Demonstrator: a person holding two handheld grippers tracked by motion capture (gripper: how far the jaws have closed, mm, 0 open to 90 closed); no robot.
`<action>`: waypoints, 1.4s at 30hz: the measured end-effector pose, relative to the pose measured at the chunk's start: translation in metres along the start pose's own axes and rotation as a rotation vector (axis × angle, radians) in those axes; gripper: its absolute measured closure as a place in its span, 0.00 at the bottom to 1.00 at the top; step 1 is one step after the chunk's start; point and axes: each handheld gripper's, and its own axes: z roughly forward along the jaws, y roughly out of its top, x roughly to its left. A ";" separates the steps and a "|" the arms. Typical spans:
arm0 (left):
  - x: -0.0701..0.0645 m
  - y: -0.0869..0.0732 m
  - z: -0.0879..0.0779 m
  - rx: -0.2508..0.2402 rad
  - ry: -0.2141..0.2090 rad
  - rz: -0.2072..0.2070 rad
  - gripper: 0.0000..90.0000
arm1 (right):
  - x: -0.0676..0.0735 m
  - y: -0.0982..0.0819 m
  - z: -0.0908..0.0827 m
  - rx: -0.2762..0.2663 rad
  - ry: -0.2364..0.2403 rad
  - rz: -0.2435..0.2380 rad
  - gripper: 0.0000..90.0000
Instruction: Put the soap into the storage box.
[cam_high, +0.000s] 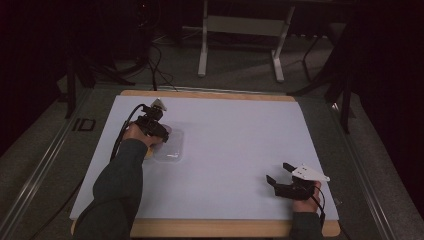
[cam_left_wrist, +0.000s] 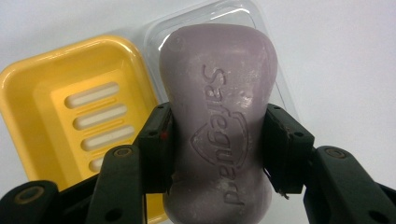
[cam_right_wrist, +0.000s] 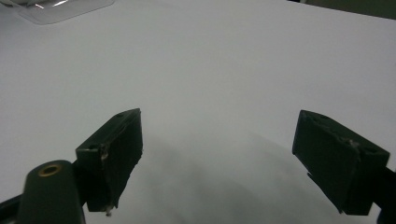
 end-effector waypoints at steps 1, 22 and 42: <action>0.000 0.000 0.000 -0.002 0.001 -0.004 0.56 | 0.000 0.000 0.000 0.002 0.001 -0.001 0.18; 0.010 -0.003 -0.002 0.002 0.008 -0.029 0.56 | 0.001 0.000 0.000 0.002 -0.002 -0.003 0.18; 0.024 -0.014 0.002 0.013 0.020 -0.069 0.56 | 0.001 0.000 0.000 0.003 -0.002 -0.006 0.18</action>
